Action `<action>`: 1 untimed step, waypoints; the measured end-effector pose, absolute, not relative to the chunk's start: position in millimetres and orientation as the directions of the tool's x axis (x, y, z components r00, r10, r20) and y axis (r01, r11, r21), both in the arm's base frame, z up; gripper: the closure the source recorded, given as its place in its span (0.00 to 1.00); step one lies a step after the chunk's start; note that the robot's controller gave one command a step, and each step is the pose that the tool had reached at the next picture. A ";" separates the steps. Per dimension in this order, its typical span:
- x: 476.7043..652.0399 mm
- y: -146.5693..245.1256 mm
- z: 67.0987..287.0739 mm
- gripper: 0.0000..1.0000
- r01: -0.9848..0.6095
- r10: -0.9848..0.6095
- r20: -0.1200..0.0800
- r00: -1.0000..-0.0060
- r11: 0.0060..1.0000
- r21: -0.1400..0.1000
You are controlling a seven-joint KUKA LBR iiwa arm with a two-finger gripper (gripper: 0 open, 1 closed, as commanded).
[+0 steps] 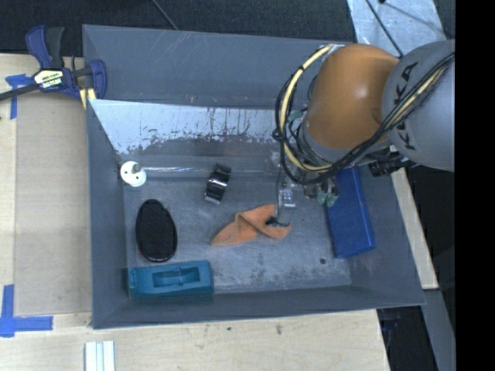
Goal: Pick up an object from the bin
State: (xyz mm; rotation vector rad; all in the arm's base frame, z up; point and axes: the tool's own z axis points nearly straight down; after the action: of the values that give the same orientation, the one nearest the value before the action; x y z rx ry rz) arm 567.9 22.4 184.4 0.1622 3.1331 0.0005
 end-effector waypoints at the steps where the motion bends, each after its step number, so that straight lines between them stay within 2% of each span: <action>1: 564.7 13.0 139.0 0.00 0.043 0.043 -0.010 -0.999 0.999 0.001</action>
Offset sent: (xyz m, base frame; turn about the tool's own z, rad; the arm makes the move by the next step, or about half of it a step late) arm -0.0206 -0.0263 -0.0875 -0.0896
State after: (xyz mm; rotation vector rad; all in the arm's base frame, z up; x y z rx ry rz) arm 564.7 13.0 139.0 0.0670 3.1311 0.0006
